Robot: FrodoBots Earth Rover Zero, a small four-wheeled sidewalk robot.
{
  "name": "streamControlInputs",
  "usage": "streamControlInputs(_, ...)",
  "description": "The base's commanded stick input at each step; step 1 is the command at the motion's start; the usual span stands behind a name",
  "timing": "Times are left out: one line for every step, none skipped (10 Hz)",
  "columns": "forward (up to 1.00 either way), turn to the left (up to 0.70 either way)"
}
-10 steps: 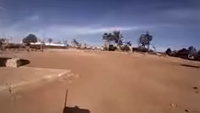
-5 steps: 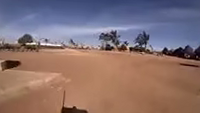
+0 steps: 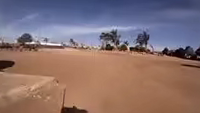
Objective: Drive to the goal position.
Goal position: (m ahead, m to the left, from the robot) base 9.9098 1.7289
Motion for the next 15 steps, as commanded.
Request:
streamControlInputs(0.70,-0.01)
streamControlInputs(0.70,-0.02)
streamControlInputs(0.70,-0.23)
streamControlInputs(0.70,-0.09)
streamControlInputs(0.70,0.00)
streamControlInputs(0.70,0.00)
streamControlInputs(0.70,0.00)
streamControlInputs(0.70,0.00)
streamControlInputs(0.70,0.00)
streamControlInputs(0.70,0.00)
streamControlInputs(0.70,0.00)
streamControlInputs(0.70,0.00)
streamControlInputs(0.70,0.00)
streamControlInputs(0.70,0.00)
streamControlInputs(0.70,0.00)
